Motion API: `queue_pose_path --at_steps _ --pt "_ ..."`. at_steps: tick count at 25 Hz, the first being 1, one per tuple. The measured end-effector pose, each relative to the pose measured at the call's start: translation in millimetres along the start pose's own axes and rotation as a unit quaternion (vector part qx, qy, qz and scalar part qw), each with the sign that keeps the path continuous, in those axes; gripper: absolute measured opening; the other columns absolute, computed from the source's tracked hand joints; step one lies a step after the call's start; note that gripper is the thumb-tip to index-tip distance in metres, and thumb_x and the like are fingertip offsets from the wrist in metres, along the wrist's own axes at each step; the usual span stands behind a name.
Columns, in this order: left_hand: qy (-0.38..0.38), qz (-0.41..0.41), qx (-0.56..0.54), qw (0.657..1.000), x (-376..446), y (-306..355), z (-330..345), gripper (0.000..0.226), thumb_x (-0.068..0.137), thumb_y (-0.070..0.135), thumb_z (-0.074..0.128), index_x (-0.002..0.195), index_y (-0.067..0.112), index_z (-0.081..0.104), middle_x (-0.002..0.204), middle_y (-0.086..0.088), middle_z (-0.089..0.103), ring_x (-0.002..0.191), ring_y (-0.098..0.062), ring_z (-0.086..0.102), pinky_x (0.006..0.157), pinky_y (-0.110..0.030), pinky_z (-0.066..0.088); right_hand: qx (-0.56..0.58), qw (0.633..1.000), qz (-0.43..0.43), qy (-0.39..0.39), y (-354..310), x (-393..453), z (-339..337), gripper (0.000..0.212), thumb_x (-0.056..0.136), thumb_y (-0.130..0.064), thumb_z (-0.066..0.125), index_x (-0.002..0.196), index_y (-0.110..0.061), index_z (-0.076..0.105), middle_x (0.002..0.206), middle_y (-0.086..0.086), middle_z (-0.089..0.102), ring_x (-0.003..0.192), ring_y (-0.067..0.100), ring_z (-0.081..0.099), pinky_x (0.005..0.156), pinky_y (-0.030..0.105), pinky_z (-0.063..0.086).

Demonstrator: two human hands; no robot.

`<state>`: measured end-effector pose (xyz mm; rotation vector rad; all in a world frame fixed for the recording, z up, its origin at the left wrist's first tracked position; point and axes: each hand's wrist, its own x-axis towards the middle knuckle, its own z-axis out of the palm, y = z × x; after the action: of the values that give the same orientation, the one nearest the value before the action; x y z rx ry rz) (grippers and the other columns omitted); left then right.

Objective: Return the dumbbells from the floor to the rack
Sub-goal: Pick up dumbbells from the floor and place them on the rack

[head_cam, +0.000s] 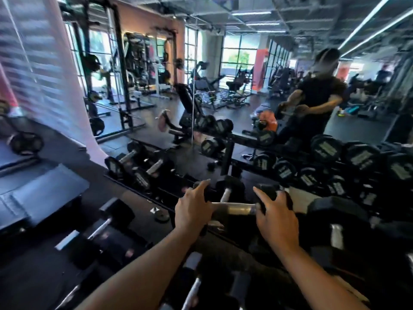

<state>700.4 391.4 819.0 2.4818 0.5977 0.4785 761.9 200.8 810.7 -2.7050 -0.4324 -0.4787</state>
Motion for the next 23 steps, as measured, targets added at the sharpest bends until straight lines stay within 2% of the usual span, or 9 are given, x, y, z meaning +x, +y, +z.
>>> queue_pose_path --at_steps 3,6,10,16,20,23 --pt "0.049 -0.047 -0.011 0.998 56.5 -31.8 -18.0 0.061 0.089 0.04 0.063 0.146 0.046 0.044 0.122 -0.003 0.066 0.108 -0.029 0.066 0.086 -0.038 0.049 0.013 0.998 -0.059 -0.004 -44.5 66.3 31.5 0.046 0.094 -0.035 0.059 0.139 -0.044 0.051 0.134 0.014 0.047 0.08 0.034 0.068 0.062 0.037 0.051" --pt "0.073 -0.09 -0.015 0.993 104.4 -63.8 -30.2 0.063 0.088 0.027 0.058 0.147 0.045 0.043 0.125 -0.003 0.066 0.108 -0.03 0.066 0.086 -0.039 0.049 0.021 0.994 -0.108 -0.001 -86.9 123.0 62.5 0.045 0.096 -0.033 0.057 0.14 -0.042 0.051 0.13 0.013 0.048 0.082 0.032 0.068 0.062 0.034 0.046" --pt "0.112 -0.149 -0.037 0.982 165.6 -106.3 -30.6 0.066 0.087 0.019 0.056 0.146 0.045 0.044 0.126 -0.006 0.065 0.11 -0.032 0.065 0.087 -0.039 0.049 0.034 0.982 -0.184 -0.005 -137.0 194.6 117.3 0.047 0.091 -0.027 0.063 0.136 -0.037 0.057 0.116 0.014 0.053 0.075 0.032 0.068 0.057 0.037 0.053" --pt "0.161 -0.242 -0.095 0.952 241.5 -158.1 2.2 0.061 0.091 0.02 0.057 0.146 0.043 0.044 0.117 -0.008 0.063 0.098 -0.032 0.068 0.079 -0.036 0.048 0.0 0.961 -0.275 -0.041 -187.2 287.1 194.8 0.048 0.085 -0.022 0.072 0.132 -0.034 0.063 0.125 0.019 0.056 0.075 0.034 0.07 0.054 0.035 0.054" --pt "0.169 -0.34 -0.176 0.908 269.1 -168.4 40.2 0.062 0.094 0.019 0.054 0.148 0.044 0.039 0.123 -0.007 0.057 0.09 -0.029 0.064 0.074 -0.036 0.049 -0.033 0.934 -0.348 -0.078 -195.1 341.4 240.5 0.047 0.091 -0.028 0.065 0.136 -0.039 0.057 0.135 0.017 0.052 0.09 0.033 0.07 0.06 0.038 0.055" --pt "0.168 -0.404 -0.229 0.87 272.2 -166.6 66.2 0.063 0.096 0.017 0.054 0.149 0.045 0.036 0.128 -0.005 0.054 0.077 -0.015 0.052 0.067 -0.029 0.044 -0.061 0.903 -0.413 -0.099 -190.9 360.9 260.3 0.048 0.09 -0.03 0.065 0.136 -0.04 0.057 0.133 0.017 0.054 0.084 0.033 0.072 0.056 0.04 0.057"
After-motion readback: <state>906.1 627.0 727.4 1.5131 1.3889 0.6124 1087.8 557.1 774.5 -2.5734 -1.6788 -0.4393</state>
